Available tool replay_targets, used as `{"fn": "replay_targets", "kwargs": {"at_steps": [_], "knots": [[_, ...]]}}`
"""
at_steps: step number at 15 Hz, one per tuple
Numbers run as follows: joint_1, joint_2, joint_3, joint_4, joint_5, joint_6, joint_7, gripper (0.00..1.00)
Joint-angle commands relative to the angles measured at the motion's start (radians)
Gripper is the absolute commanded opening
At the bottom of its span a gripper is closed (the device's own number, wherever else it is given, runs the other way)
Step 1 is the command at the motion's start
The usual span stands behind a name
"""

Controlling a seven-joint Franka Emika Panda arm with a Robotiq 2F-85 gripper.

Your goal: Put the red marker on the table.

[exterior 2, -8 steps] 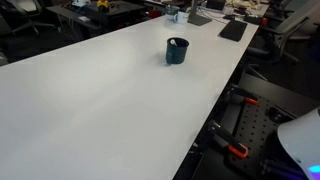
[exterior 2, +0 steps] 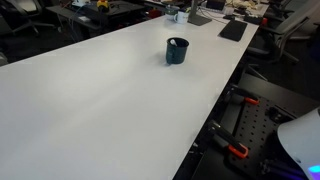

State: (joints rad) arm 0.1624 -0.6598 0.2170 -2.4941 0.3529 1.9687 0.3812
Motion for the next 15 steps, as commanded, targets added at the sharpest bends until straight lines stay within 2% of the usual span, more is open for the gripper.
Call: {"fn": "replay_targets", "kwargs": {"at_steps": [1, 6, 12, 15], "knots": [[-0.026, -0.007, -0.022, -0.004, -0.022, -0.015, -0.031, 1.0], [-0.091, -0.066, -0.088, -0.021, -0.113, -0.039, -0.074, 1.0], [-0.203, -0.124, -0.218, -0.057, -0.195, -0.104, -0.165, 1.0], [-0.253, -0.122, -0.263, -0.079, -0.26, -0.08, -0.239, 1.0]]}}
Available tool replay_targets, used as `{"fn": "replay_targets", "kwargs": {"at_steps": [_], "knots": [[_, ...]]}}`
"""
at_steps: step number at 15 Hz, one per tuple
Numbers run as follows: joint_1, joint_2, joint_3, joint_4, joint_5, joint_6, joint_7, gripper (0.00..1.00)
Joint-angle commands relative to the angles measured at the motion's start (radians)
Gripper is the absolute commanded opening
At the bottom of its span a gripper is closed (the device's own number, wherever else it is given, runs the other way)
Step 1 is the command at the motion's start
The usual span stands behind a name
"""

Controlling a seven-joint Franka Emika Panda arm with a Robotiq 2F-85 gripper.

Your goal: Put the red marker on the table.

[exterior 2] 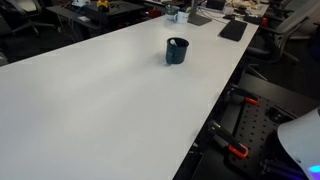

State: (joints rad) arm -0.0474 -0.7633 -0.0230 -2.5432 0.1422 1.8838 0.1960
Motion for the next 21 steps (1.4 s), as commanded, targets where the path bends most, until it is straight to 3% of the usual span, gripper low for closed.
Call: {"fn": "replay_targets", "kwargs": {"at_steps": [1, 6, 9, 13, 16, 21], "knots": [[-0.053, -0.022, -0.035, -0.037, -0.055, 0.011, -0.062, 1.0], [-0.056, -0.002, -0.036, -0.018, -0.041, -0.003, -0.059, 1.0], [-0.065, 0.099, -0.076, 0.012, -0.077, 0.003, -0.129, 1.0], [-0.071, 0.226, -0.145, 0.038, -0.142, 0.051, -0.279, 1.0], [-0.049, 0.31, -0.186, 0.053, -0.194, 0.065, -0.473, 1.0], [-0.036, 0.379, -0.171, 0.071, -0.271, -0.009, -0.656, 1.0]]}}
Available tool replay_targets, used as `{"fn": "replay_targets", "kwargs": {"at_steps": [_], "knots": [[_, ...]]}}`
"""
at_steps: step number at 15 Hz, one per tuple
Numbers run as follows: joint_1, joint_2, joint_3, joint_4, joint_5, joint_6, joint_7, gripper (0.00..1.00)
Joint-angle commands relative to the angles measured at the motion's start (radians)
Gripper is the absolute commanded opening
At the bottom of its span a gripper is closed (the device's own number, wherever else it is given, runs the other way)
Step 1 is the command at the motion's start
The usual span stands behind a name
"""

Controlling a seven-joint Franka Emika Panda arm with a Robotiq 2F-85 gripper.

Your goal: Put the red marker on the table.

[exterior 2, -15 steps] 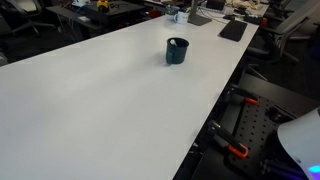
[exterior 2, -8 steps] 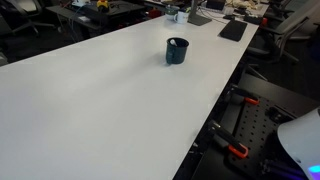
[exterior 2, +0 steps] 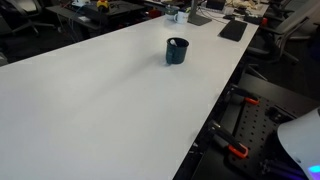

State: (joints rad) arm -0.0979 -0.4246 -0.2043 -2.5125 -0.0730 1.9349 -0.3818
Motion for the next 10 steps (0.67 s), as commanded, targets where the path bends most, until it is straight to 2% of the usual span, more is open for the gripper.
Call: {"fn": "replay_targets", "kwargs": {"at_steps": [1, 5, 6, 10], "knots": [[0.018, 0.052, 0.015, 0.046, -0.081, -0.076, -0.103, 1.0], [0.024, 0.117, 0.016, 0.08, -0.176, -0.129, -0.188, 1.0], [0.023, 0.067, 0.012, 0.034, -0.143, -0.093, -0.155, 1.0], [0.022, 0.079, 0.012, 0.036, -0.145, -0.093, -0.159, 1.0]]}}
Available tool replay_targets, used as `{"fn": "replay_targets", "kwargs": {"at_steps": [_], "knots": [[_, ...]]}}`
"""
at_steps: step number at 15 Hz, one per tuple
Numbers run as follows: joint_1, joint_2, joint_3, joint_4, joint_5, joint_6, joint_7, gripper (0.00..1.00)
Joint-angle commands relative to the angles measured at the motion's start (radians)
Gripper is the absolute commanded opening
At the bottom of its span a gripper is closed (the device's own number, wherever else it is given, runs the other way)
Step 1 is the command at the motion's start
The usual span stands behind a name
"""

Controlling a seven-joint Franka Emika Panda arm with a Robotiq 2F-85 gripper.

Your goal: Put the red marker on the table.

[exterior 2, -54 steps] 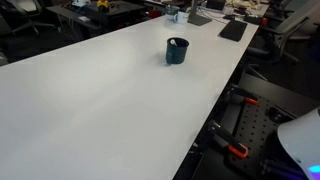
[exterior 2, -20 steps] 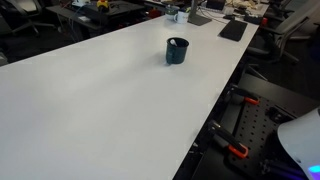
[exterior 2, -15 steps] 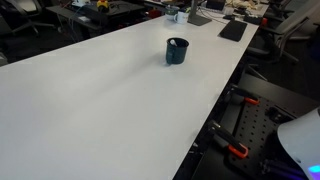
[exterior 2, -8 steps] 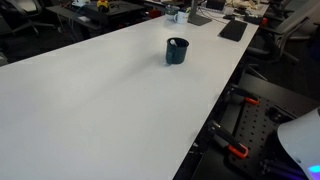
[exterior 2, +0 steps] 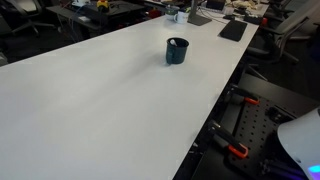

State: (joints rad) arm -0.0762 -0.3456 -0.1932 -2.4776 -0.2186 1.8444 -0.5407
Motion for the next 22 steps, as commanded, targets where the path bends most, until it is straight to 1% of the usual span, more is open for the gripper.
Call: {"fn": "replay_targets", "kwargs": {"at_steps": [1, 2, 3, 7, 12, 14, 18, 20, 22], "knots": [[0.0, 0.0, 0.0, 0.002, 0.0, -0.002, 0.0, 1.0], [0.0, 0.0, 0.0, 0.002, 0.0, -0.002, 0.0, 1.0], [-0.002, 0.022, 0.005, 0.014, -0.024, -0.002, 0.003, 1.0], [-0.02, 0.148, 0.005, 0.053, -0.155, 0.035, 0.005, 1.0], [-0.047, 0.308, 0.009, 0.084, -0.335, 0.134, 0.025, 1.0], [-0.055, 0.352, 0.012, 0.095, -0.416, 0.199, 0.055, 1.0], [-0.062, 0.398, 0.013, 0.112, -0.528, 0.313, 0.109, 1.0], [-0.063, 0.399, 0.014, 0.108, -0.564, 0.362, 0.124, 1.0], [-0.066, 0.39, 0.014, 0.1, -0.571, 0.428, 0.127, 1.0]]}}
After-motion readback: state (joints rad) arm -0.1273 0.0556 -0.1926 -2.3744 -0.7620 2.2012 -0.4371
